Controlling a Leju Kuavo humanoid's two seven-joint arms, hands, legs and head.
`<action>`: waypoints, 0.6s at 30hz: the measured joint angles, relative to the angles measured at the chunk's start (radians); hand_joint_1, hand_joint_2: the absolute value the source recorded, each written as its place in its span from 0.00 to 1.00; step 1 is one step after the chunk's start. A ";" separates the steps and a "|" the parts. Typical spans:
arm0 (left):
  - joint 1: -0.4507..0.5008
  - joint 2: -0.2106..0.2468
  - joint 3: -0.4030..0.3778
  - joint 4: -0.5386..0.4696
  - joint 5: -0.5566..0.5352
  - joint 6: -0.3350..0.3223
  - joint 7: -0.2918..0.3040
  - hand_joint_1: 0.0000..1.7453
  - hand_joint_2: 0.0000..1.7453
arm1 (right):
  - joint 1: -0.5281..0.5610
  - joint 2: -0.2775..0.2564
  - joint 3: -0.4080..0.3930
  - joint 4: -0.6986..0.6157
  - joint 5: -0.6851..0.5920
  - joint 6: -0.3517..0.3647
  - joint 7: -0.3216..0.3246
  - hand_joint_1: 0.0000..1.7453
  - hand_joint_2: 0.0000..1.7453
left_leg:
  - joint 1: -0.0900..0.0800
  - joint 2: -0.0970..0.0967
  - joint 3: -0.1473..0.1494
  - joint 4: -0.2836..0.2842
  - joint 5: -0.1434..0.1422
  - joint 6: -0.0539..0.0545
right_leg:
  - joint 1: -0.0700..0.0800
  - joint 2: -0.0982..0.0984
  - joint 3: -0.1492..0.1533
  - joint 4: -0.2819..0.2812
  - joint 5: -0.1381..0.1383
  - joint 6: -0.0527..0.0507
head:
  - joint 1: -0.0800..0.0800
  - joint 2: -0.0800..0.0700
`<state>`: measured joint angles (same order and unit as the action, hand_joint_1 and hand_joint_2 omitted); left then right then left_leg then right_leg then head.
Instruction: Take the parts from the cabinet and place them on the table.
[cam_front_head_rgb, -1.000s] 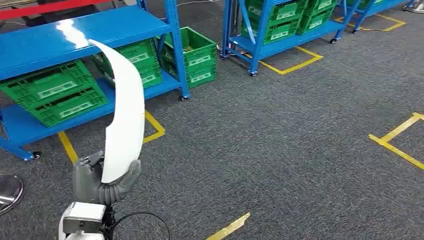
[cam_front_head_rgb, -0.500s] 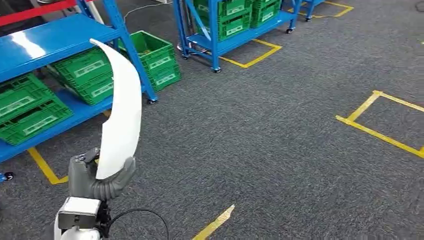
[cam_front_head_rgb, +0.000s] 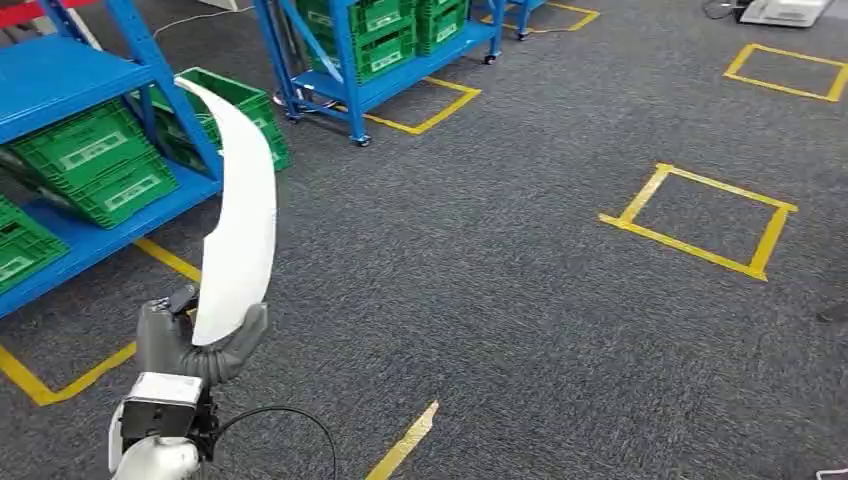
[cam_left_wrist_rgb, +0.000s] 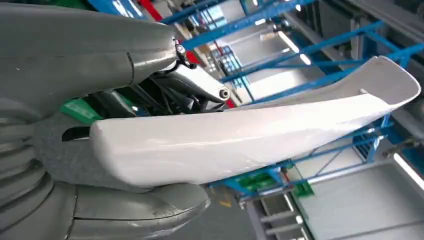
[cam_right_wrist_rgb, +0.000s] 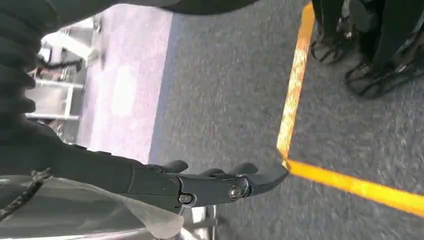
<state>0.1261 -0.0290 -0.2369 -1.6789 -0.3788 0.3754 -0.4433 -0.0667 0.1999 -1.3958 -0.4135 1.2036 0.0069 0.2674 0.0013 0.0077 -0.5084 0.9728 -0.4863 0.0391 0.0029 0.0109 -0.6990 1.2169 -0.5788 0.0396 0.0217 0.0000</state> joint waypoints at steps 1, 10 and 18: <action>-0.001 0.000 0.002 0.001 -0.001 -0.001 0.000 1.00 1.00 | -0.001 0.000 0.000 -0.001 0.000 0.000 0.000 0.00 1.00 | 0.000 0.017 -0.003 0.000 0.000 0.000 | -0.004 -0.003 -0.033 0.073 -0.027 0.006 | 0.001 0.000; -0.018 0.000 0.032 0.015 -0.008 -0.024 0.009 1.00 1.00 | -0.001 -0.003 0.000 -0.005 0.003 0.007 0.001 0.00 1.00 | -0.012 0.111 -0.001 0.011 -0.007 -0.031 | -0.004 -0.069 0.145 -0.221 0.088 -0.024 | -0.003 0.000; -0.019 0.000 0.055 0.020 0.003 -0.045 0.018 1.00 1.00 | -0.003 -0.004 0.000 -0.009 0.003 0.004 0.002 0.00 1.00 | 0.000 0.001 -0.136 0.330 -0.153 -0.047 | -0.002 0.027 0.140 -0.226 0.104 -0.056 | -0.011 0.000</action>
<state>0.1067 -0.0286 -0.1816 -1.6587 -0.3762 0.3300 -0.4250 -0.0694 0.1961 -1.3958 -0.4223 1.2066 0.0107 0.2689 0.0018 0.0089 -0.6442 1.3029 -0.6397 -0.0076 0.0013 0.0383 -0.5590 0.9907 -0.4750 -0.0164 0.0107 0.0000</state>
